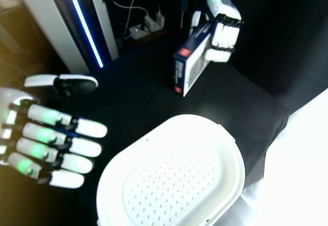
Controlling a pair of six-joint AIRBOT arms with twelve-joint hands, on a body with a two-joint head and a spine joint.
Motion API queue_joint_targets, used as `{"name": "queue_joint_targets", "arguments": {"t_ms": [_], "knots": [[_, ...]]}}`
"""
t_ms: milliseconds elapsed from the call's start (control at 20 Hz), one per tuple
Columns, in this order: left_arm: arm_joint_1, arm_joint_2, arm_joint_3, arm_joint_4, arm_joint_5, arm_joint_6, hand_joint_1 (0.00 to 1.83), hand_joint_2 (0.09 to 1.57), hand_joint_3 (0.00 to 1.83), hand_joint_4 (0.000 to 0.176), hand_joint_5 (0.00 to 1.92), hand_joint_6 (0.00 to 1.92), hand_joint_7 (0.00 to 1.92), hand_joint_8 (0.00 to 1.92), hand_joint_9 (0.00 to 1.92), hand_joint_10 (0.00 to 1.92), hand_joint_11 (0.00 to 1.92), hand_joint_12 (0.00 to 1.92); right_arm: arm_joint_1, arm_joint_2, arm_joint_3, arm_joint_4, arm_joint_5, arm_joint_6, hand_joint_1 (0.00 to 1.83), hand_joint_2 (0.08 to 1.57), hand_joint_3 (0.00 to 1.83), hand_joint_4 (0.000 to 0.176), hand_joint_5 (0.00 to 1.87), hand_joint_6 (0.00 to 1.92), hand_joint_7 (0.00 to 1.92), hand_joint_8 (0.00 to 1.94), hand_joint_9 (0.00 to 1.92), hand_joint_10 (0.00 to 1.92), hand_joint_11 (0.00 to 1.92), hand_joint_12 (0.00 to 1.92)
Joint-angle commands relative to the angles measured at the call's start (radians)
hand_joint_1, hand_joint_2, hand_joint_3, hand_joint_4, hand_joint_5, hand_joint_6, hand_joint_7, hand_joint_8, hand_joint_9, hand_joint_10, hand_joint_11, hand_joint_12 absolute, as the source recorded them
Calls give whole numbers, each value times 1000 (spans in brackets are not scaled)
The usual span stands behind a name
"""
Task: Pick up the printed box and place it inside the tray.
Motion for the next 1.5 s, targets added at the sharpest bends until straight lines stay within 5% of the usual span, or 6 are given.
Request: {"name": "queue_joint_targets", "arguments": {"t_ms": [0,350,700,1000,1250,1450], "knots": [[-4,-8,10,1,-76,8,1406,1022,0,0,950,909,1241,391,1354,508,1418,153,4,5,0,7,127,6,561,942,2,3,310,2,262,1,217,3,0,415],[-22,-26,41,-14,-68,7,1400,1036,0,0,1026,741,1158,541,1210,846,1425,37,4,4,0,-1,126,7,650,962,0,13,244,0,246,0,275,3,0,1023],[-200,-61,96,64,-30,8,1393,1057,2,0,947,948,1077,642,1188,856,1400,6,6,-17,21,-32,108,44,786,849,0,27,7,0,218,0,227,0,0,663],[-409,-132,167,152,116,8,1388,1072,0,0,967,888,1005,811,1126,962,1382,17,108,-68,58,-103,22,67,861,841,1,63,0,0,250,2,440,23,242,1162],[-483,-186,182,172,114,9,1391,1066,0,0,966,894,1028,769,1138,940,1432,48,200,-136,111,-163,-68,96,599,693,0,50,0,0,138,7,181,4,0,520],[-504,-226,198,182,116,9,1394,1055,0,0,983,896,1072,681,1160,889,1407,52,223,-173,131,-170,-73,120,611,698,0,120,0,0,34,5,122,5,0,753]]}}
